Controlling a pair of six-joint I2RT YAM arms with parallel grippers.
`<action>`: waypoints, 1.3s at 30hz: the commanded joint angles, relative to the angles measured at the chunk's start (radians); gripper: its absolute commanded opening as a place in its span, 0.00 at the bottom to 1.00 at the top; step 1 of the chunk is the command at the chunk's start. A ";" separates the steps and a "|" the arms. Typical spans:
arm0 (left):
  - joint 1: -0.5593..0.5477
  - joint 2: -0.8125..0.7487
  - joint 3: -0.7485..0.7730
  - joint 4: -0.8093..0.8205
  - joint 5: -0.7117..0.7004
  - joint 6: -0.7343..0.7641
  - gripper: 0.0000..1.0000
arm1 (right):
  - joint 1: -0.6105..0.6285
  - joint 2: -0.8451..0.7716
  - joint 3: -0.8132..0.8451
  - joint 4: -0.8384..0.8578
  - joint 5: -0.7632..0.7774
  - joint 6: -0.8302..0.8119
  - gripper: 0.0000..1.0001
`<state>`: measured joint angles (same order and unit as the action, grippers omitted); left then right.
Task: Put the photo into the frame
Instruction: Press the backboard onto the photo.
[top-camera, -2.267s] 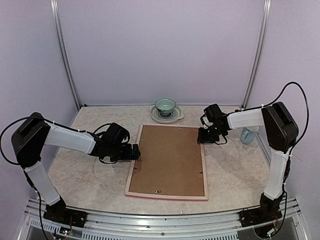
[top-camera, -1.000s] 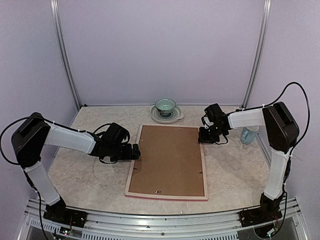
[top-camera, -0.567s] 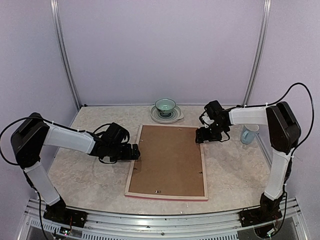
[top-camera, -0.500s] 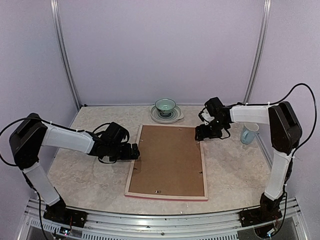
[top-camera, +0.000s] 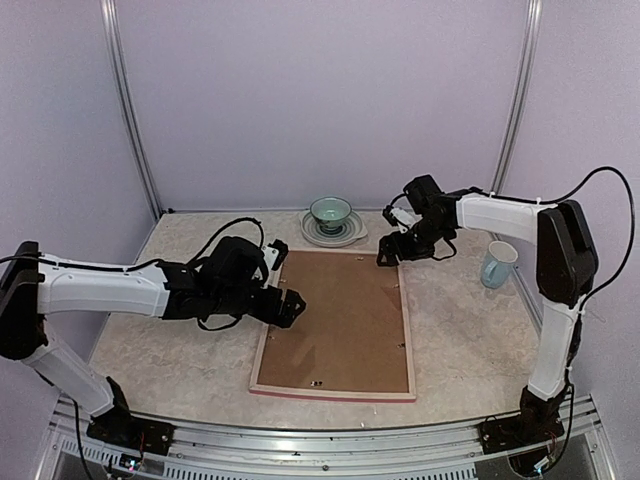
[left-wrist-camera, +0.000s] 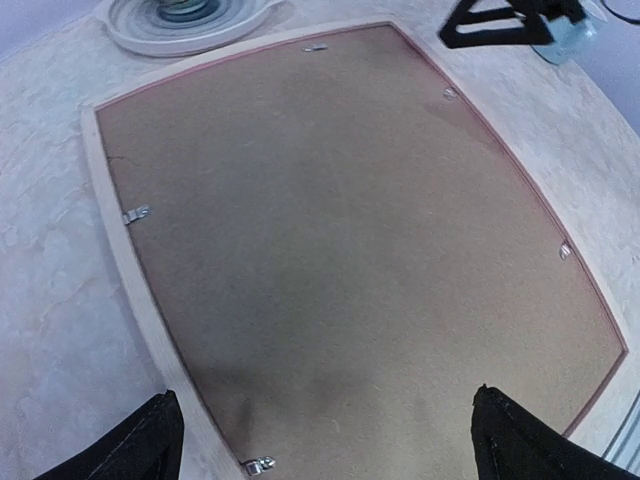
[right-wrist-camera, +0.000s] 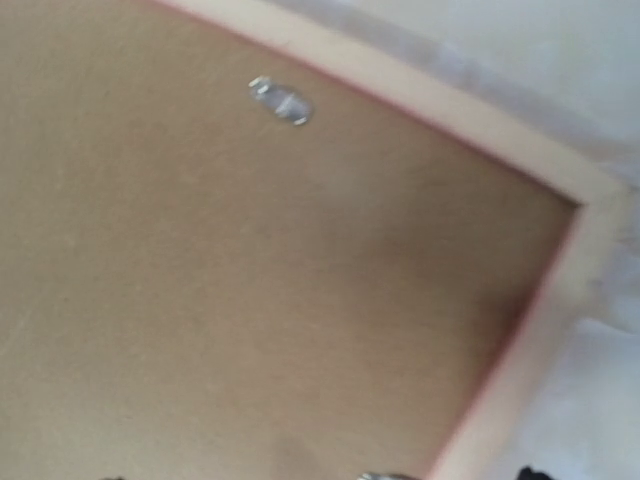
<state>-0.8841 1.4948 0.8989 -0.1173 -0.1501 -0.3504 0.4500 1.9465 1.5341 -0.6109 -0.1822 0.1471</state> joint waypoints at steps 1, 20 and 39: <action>-0.104 0.012 0.035 0.013 0.030 0.176 0.99 | 0.048 0.072 0.044 -0.039 -0.029 0.009 0.84; -0.375 0.266 0.159 -0.024 0.081 0.430 0.99 | 0.074 0.151 0.037 -0.052 0.044 0.108 0.85; -0.389 0.411 0.211 -0.030 0.073 0.465 0.91 | 0.083 0.173 0.026 -0.055 0.045 0.129 0.85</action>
<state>-1.2701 1.8881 1.0801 -0.1505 -0.0685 0.1032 0.5236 2.1002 1.5742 -0.6537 -0.1482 0.2638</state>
